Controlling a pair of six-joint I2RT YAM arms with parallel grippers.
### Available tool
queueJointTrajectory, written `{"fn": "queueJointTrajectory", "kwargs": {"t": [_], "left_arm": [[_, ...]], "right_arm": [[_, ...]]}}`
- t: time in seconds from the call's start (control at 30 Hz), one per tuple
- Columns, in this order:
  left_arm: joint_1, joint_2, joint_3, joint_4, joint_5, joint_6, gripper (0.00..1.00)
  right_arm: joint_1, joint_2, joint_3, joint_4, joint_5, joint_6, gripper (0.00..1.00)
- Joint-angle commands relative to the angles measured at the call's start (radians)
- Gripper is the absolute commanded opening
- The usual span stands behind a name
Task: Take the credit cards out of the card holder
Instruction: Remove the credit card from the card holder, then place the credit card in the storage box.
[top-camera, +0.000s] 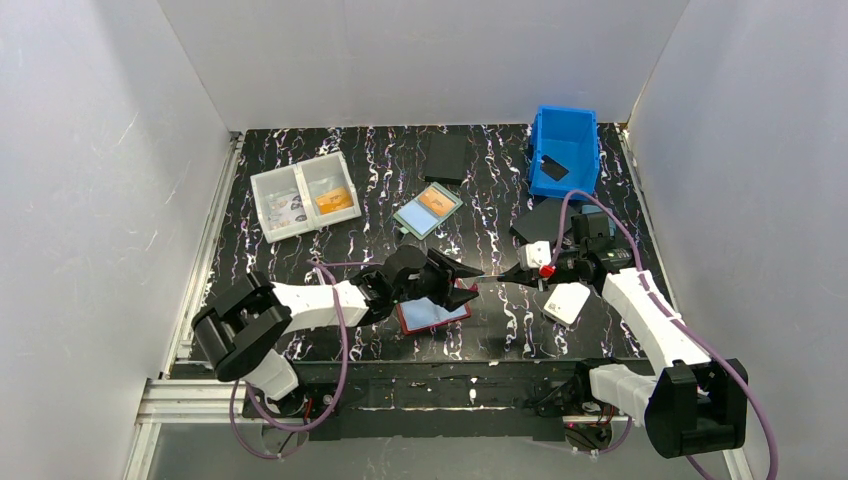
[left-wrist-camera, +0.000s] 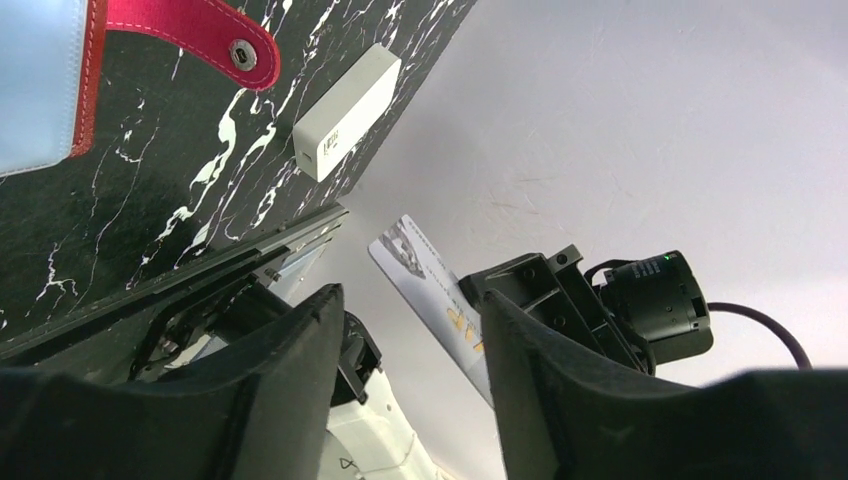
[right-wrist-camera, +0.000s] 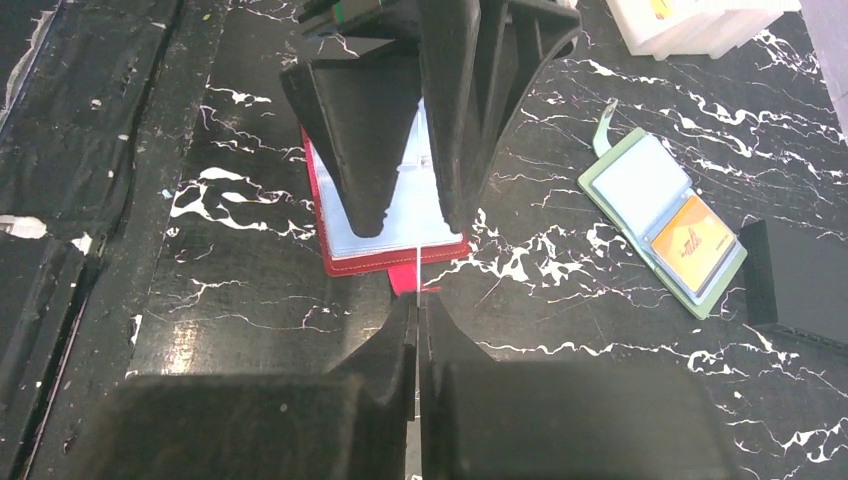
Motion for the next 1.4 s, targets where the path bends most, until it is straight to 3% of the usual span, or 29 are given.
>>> {"fn": "queueJointTrajectory", "kwargs": {"t": [0.0, 0.17, 0.3, 0.43, 0.47, 0.53, 0.63, 0.67, 0.9, 1.13, 1.27, 1.37], "left_arm": [[-0.005, 0.029, 0.048, 0.001, 0.014, -0.025, 0.47], [-0.005, 0.060, 0.054, 0.032, 0.018, -0.044, 0.30], [-0.004, 0.090, 0.050, 0.086, 0.030, -0.059, 0.00], [0.008, 0.126, 0.033, 0.180, 0.043, -0.034, 0.00], [0.014, 0.130, 0.022, 0.199, 0.041, -0.016, 0.00], [0.031, 0.123, -0.008, 0.211, 0.018, 0.025, 0.00], [0.065, 0.081, -0.074, 0.215, -0.018, 0.083, 0.00], [0.076, 0.063, -0.097, 0.215, -0.029, 0.101, 0.00], [0.170, -0.124, -0.215, 0.180, -0.079, 0.343, 0.00], [0.184, -0.322, -0.211, 0.039, -0.100, 0.818, 0.00], [0.184, -0.418, -0.233, 0.031, -0.113, 0.975, 0.00], [0.181, -0.482, -0.245, 0.031, -0.127, 1.055, 0.00]], "right_arm": [[-0.001, -0.016, -0.015, -0.042, -0.052, -0.077, 0.01], [-0.001, -0.015, -0.017, -0.076, -0.068, -0.118, 0.01], [-0.002, -0.011, -0.015, -0.107, -0.080, -0.152, 0.01], [-0.001, -0.003, -0.005, -0.173, -0.093, -0.226, 0.14], [-0.002, 0.001, 0.003, -0.214, -0.096, -0.269, 0.21], [-0.002, 0.012, 0.018, -0.293, -0.098, -0.345, 0.47], [-0.005, 0.023, 0.030, -0.393, -0.087, -0.451, 0.91], [-0.007, 0.022, 0.025, -0.418, -0.089, -0.476, 0.97], [-0.009, 0.033, 0.024, -0.434, -0.085, -0.488, 0.98], [-0.009, 0.133, 0.118, -0.410, -0.136, -0.183, 0.98], [-0.009, 0.207, 0.168, -0.402, -0.186, -0.007, 0.98], [-0.008, 0.257, 0.193, -0.435, -0.215, 0.023, 0.98]]}}
